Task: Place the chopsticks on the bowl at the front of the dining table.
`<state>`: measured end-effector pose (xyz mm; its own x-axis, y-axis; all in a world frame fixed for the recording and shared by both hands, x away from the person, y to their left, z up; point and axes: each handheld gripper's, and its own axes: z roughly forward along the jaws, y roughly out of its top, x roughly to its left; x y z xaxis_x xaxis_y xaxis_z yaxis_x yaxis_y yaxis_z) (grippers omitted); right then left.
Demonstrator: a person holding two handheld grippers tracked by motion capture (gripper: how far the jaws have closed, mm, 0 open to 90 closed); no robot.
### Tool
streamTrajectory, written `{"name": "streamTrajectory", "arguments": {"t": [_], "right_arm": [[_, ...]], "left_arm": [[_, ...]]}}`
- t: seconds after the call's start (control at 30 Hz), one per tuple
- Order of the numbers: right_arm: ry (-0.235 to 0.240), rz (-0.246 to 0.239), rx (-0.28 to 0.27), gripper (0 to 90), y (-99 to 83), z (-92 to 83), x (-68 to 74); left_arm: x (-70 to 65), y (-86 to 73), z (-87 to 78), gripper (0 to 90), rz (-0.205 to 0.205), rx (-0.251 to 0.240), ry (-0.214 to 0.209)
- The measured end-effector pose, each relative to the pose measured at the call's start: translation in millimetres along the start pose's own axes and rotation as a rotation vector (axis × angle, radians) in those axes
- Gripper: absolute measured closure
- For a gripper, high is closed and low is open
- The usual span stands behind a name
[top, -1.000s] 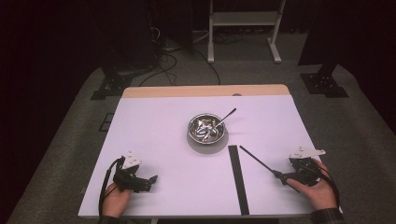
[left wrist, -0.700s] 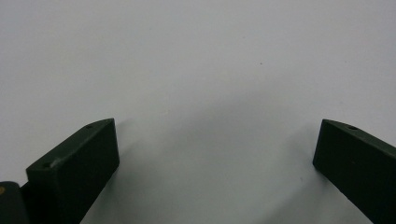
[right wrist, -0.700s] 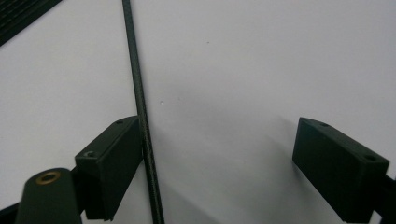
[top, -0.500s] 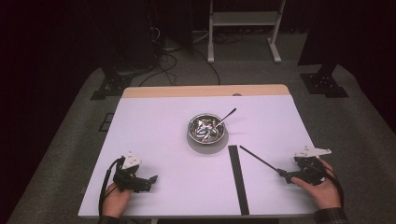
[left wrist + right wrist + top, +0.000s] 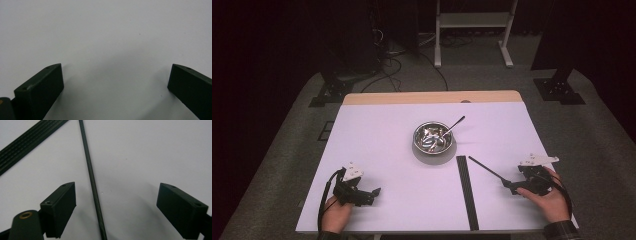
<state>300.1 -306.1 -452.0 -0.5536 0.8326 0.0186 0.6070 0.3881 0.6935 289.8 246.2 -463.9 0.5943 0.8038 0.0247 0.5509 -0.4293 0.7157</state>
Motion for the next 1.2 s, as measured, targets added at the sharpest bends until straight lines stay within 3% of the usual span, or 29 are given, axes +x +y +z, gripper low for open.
{"name": "streamTrajectory", "arguments": {"t": [0.63, 1.03, 1.2], "right_arm": [[0.050, -0.055, 0.016, 14.9, 19.1, 26.7, 18.9], [0.047, -0.075, 0.011, 15.1, 18.1, 28.6, 21.2], [0.058, -0.085, 0.012, 22.6, 18.5, 26.7, 23.0]], "left_arm": [[0.1, 0.0, 0.0, 0.0, 0.000, 0.000, 0.000], [0.1, 0.0, 0.0, 0.0, 0.000, 0.000, 0.000], [0.1, 0.0, 0.0, 0.0, 0.000, 0.000, 0.000]]}}
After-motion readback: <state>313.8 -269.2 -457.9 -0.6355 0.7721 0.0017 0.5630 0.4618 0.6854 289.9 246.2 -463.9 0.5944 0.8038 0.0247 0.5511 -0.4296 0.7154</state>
